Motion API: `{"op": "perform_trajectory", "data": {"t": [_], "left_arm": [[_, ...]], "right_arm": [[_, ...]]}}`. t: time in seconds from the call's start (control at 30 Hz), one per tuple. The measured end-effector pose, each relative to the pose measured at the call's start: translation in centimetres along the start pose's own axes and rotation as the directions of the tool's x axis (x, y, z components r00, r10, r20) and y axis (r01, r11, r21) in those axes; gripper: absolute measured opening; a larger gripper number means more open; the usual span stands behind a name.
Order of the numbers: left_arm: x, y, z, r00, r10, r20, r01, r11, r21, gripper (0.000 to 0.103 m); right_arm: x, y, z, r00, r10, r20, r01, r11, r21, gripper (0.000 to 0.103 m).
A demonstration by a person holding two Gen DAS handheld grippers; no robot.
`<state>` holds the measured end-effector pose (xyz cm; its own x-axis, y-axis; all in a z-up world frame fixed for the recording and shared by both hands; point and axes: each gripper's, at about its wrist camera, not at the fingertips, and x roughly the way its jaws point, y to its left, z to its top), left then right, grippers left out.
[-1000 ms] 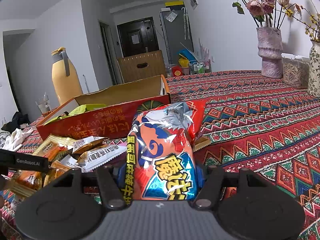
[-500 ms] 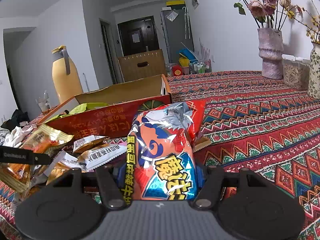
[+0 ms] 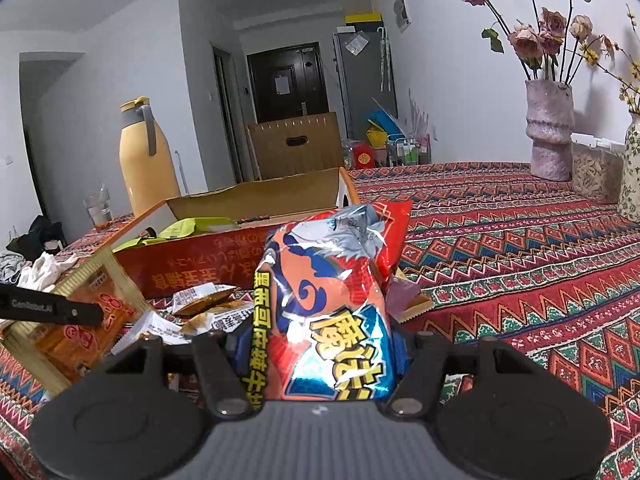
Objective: Organize snacks
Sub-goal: 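Carry both packets over the cardboard box and open both grippers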
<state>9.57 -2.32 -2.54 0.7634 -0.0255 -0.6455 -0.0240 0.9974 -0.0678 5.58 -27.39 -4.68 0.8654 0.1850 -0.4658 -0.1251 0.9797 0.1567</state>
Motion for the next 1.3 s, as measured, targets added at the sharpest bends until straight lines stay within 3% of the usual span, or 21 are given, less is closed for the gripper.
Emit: {"op": "perform_trajectory", "data": {"t": [0.1, 0.27, 0.4, 0.5, 0.83, 1.3], "left_arm": [[0.6, -0.2, -0.1, 1.0, -0.01, -0.027, 0.01, 1.0, 0.0, 0.028], [2.0, -0.5, -0.2, 0.996, 0.018, -0.082, -0.017, 1.0, 0.008, 0.051], [2.8, -0.9, -0.4, 0.994, 0.03, -0.105, -0.028, 0.999, 0.022, 0.051], [2.9, -1.2, -0.4, 0.994, 0.027, -0.108, -0.024, 0.999, 0.032, 0.039], [1.5, -0.7, -0.3, 0.997, -0.003, -0.072, 0.004, 1.0, 0.019, 0.027], [-2.3, -0.6, 2.3, 0.998, -0.048, 0.038, 0.048, 0.999, 0.017, 0.027]], "right_arm": [[-0.1, 0.1, -0.1, 1.0, 0.0, 0.0, 0.0, 1.0, -0.002, 0.062], [0.0, -0.1, -0.3, 1.0, 0.0, -0.006, 0.0, 1.0, 0.004, 0.062], [0.3, -0.4, -0.4, 1.0, 0.004, -0.015, -0.004, 1.0, 0.013, 0.062], [0.5, -0.6, -0.5, 1.0, 0.007, -0.019, -0.007, 1.0, 0.02, 0.062], [0.4, -0.6, -0.5, 1.0, 0.017, -0.016, -0.017, 1.0, 0.02, 0.062], [-0.1, 1.5, 1.6, 0.999, 0.038, 0.026, -0.037, 0.999, -0.015, 0.062]]}}
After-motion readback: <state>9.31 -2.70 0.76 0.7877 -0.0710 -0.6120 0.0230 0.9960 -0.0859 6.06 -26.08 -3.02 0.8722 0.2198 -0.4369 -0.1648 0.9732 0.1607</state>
